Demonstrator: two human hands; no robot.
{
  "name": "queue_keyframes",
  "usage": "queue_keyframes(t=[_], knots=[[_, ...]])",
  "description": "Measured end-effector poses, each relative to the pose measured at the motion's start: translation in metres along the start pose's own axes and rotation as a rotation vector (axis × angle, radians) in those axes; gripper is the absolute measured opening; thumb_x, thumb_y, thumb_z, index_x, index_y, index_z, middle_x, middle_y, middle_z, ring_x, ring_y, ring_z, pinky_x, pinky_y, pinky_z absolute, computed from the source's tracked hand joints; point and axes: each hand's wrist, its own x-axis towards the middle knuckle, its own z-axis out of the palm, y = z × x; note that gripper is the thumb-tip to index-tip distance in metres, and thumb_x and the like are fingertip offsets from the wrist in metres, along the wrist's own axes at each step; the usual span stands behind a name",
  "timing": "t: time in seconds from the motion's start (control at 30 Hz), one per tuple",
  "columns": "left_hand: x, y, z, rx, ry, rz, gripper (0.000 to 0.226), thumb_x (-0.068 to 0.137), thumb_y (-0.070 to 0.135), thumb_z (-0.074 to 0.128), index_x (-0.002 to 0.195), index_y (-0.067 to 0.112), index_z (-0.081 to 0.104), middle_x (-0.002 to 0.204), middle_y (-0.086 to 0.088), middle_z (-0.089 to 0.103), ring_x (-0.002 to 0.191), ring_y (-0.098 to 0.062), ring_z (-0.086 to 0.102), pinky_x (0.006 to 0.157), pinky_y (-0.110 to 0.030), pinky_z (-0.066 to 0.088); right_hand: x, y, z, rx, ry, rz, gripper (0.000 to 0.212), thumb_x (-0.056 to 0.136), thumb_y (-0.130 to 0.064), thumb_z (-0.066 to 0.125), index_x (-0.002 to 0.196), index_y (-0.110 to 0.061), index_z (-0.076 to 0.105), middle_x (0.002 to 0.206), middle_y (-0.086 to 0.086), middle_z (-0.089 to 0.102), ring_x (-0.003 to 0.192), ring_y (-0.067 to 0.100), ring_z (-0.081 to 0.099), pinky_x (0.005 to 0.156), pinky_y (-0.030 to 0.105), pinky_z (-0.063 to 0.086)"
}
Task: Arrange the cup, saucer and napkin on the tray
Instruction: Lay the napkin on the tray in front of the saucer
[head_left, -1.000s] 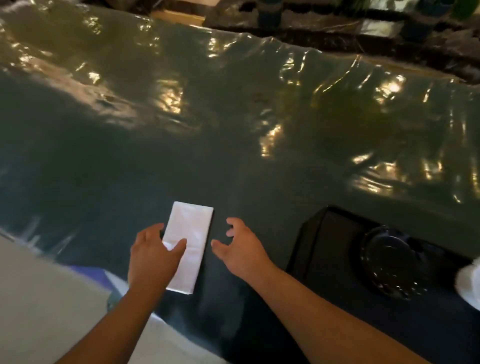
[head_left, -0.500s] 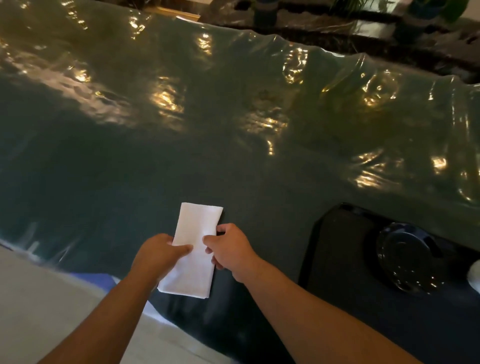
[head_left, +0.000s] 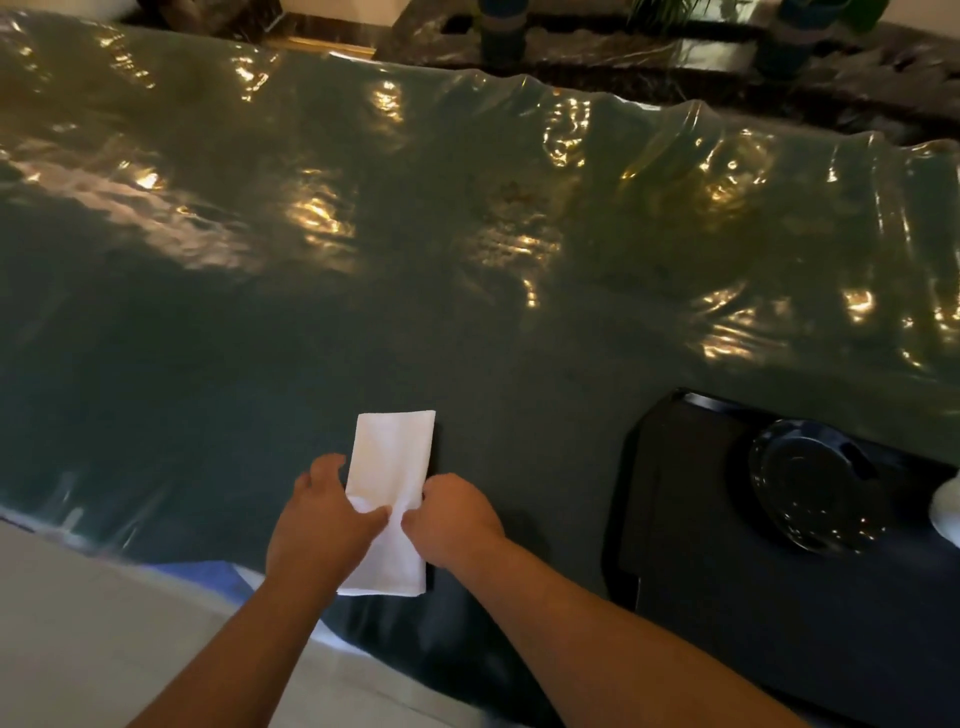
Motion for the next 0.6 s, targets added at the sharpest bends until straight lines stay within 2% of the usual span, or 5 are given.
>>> queue_keyframes(t=[0.17,0.27,0.37,0.5,0.6], knots=[[-0.021,0.069,-0.014,0.235,0.124,0.766,0.104,0.068,0.035,0.089,0.155,0.03,0.032,0.166,-0.01,0.026,0.151,-0.038,0.024,0.116,-0.064,0.029,-0.047,0.032,-0.056,0.089,0.193,-0.357,0.021,0.09,-0.039,0.069,0.091,-0.021,0.059,0.092,0.003,0.064,0.08,0.021,0.062,0.071,0.04,0.055],[-0.027,0.096,-0.02,0.361,0.069,1.024,0.088,0.067,0.04,0.085,0.146,0.033,0.045,0.17,-0.006,0.018,0.157,-0.033,0.007,0.117,-0.072,0.012,-0.063,0.054,-0.08,0.046,0.152,-0.45,0.023,0.09,-0.032,0.07,0.101,-0.015,0.06,0.09,0.005,0.07,0.078,0.025,0.064,0.066,0.038,0.051],[-0.03,0.112,-0.026,0.535,0.062,1.106,0.058,0.065,0.05,0.086,0.115,0.026,0.068,0.15,-0.002,0.055,0.148,-0.029,0.037,0.114,-0.073,0.014,-0.076,0.072,-0.1,-0.031,0.118,-0.448,0.019,0.088,-0.032,0.068,0.098,-0.02,0.056,0.086,0.001,0.067,0.075,0.024,0.062,0.06,0.036,0.047],[-0.055,0.186,0.005,0.576,-0.229,1.041,0.019,0.092,0.05,0.058,0.097,0.032,0.056,0.098,0.009,0.067,0.114,-0.013,0.062,0.124,-0.052,0.008,-0.11,0.153,-0.157,0.006,0.18,-0.291,0.013,0.089,-0.029,0.063,0.093,-0.029,0.05,0.076,-0.004,0.059,0.068,0.016,0.057,0.055,0.035,0.043],[-0.084,0.234,0.041,0.279,-0.393,0.972,0.018,0.092,0.047,0.065,0.086,0.033,0.055,0.074,0.013,0.058,0.076,-0.008,0.06,0.079,-0.023,0.044,-0.137,0.23,-0.19,0.035,0.222,-0.179,0.015,0.089,-0.028,0.064,0.097,-0.037,0.055,0.08,-0.008,0.064,0.072,0.006,0.061,0.052,0.018,0.042]])
